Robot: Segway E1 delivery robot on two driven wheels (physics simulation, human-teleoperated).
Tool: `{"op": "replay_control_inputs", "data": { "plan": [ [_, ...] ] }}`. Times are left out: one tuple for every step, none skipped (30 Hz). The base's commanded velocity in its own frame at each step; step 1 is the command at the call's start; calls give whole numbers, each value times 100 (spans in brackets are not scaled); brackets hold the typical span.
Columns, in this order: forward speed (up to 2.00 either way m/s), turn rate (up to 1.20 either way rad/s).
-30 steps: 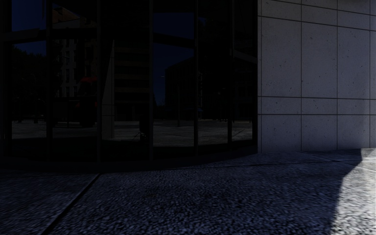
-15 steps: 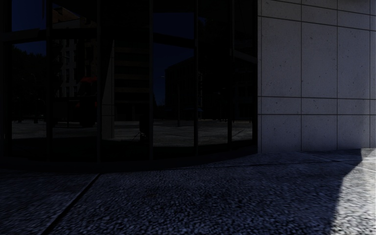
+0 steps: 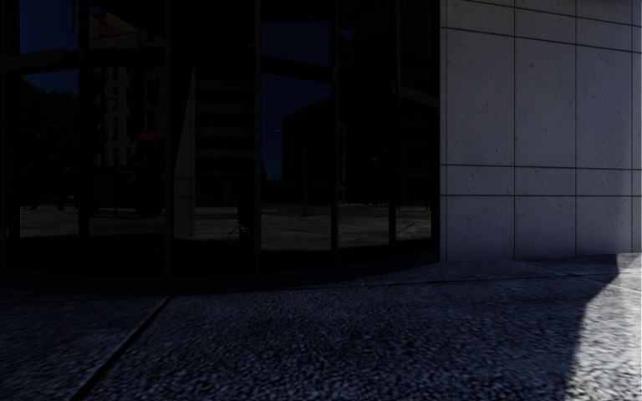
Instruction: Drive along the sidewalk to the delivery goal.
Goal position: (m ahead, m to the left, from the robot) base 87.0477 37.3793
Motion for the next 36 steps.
{"op": "replay_control_inputs", "data": {
  "plan": [
    [10, 0],
    [11, 0],
    [11, 0],
    [11, 0],
    [11, 0],
    [12, 0],
    [13, 0],
    [13, 0],
    [16, 0],
    [19, -10],
    [24, -20],
    [24, -20],
    [37, -24],
    [47, -24],
    [52, -25],
    [57, -30],
    [57, -30],
    [59, -38],
    [61, -40],
    [61, -41],
    [61, -41],
    [61, -41],
    [62, -42],
    [62, -44],
    [62, -46],
    [62, -46],
    [62, -47],
    [63, -49],
    [74, -60],
    [79, -60],
    [82, -60],
    [87, -60],
    [87, -60],
    [88, -60],
    [89, -60],
    [89, -60]
  ]
}}
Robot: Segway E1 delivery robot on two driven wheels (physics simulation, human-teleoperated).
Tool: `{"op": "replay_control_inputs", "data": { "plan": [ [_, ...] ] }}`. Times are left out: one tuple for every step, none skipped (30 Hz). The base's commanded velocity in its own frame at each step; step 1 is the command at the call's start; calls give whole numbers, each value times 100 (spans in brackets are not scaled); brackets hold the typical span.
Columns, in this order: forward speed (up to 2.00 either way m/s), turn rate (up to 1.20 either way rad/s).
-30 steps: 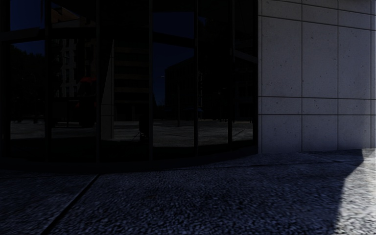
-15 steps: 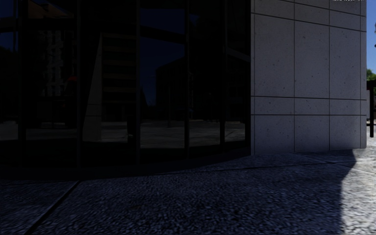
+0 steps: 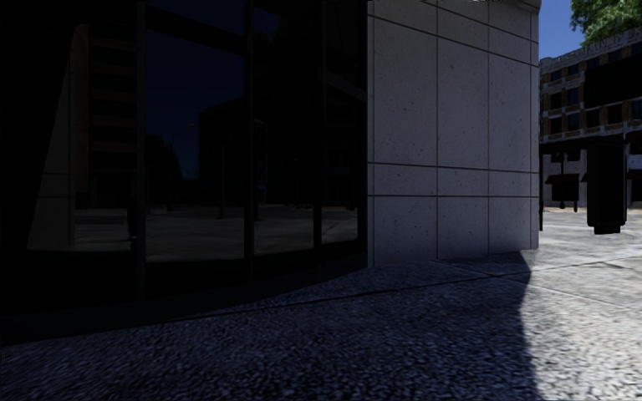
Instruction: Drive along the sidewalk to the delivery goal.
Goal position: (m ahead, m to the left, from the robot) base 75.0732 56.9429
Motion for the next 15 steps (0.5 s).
{"op": "replay_control_inputs", "data": {
  "plan": [
    [89, -60],
    [89, -60],
    [89, -60],
    [89, -61],
    [89, -62],
    [89, -62],
    [89, -62],
    [89, -62],
    [89, -62],
    [200, -62],
    [200, -62],
    [200, -62],
    [200, -63],
    [200, -66],
    [200, -67]
  ]
}}
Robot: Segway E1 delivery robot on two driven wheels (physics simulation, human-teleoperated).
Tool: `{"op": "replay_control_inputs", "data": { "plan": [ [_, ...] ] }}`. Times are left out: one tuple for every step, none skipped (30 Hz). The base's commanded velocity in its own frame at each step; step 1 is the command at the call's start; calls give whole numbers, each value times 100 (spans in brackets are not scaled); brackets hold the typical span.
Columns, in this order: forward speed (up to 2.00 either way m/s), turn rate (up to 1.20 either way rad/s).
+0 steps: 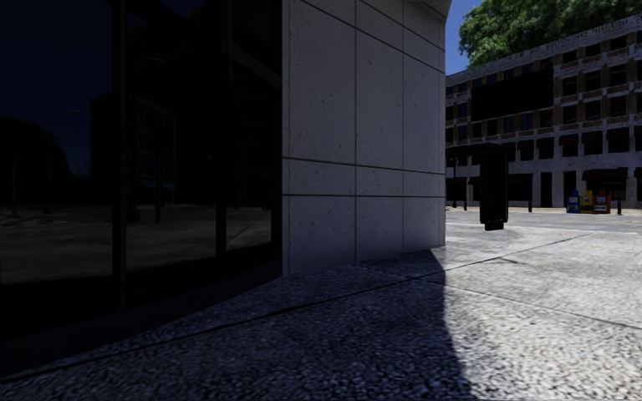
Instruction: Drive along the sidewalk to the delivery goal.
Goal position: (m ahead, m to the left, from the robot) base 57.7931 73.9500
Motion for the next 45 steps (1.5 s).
{"op": "replay_control_inputs", "data": {
  "plan": [
    [200, -68],
    [200, -68],
    [200, -68],
    [200, -68],
    [200, -68],
    [200, -68],
    [200, -68],
    [200, -68],
    [200, -68],
    [200, -68],
    [200, -68],
    [200, -68],
    [200, -68],
    [200, -68],
    [200, -68],
    [200, -68],
    [200, -68],
    [200, -68],
    [200, -68],
    [200, -68],
    [200, -68],
    [200, -68],
    [200, -68],
    [200, -68],
    [200, -68],
    [200, -68],
    [200, -68],
    [200, -68],
    [200, -68],
    [200, -68],
    [200, -68],
    [200, -68],
    [200, -68],
    [200, -68],
    [200, -57],
    [200, -5],
    [200, -5],
    [200, 0],
    [200, 0],
    [200, 0],
    [200, 0],
    [200, 0],
    [200, 0],
    [200, 0],
    [200, 0]
  ]
}}
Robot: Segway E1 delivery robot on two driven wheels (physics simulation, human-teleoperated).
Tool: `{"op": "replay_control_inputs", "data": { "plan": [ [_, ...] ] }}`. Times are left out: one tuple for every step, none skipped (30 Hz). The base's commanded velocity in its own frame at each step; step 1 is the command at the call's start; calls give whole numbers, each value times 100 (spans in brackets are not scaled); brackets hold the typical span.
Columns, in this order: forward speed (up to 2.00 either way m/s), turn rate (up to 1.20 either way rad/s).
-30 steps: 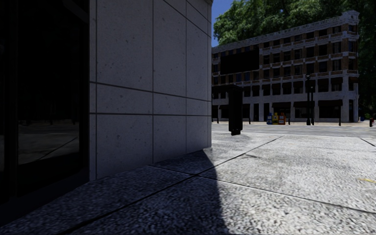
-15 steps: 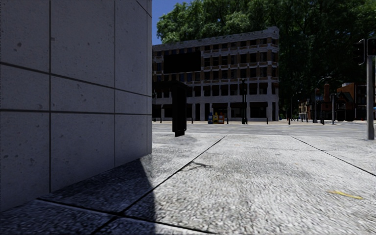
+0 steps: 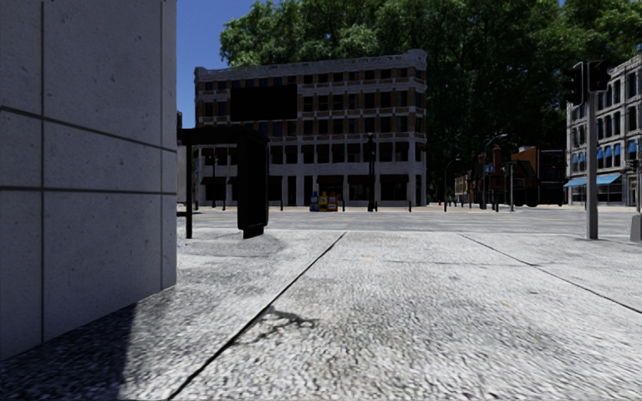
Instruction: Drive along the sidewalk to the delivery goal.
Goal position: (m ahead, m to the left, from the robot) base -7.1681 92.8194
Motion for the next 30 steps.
{"op": "replay_control_inputs", "data": {
  "plan": [
    [200, 0],
    [200, 0],
    [200, 0],
    [200, 0],
    [200, 0],
    [200, 0],
    [200, 0],
    [200, 0],
    [200, 0],
    [200, 0],
    [200, 0],
    [200, 0],
    [200, 0],
    [200, 0],
    [200, 0],
    [200, 0],
    [200, 0],
    [200, 0],
    [200, 0],
    [200, 1],
    [200, 18],
    [200, 18],
    [200, 33],
    [200, 41],
    [200, 52],
    [200, 52],
    [200, 60],
    [200, 65],
    [200, 66],
    [200, 66]
  ]
}}
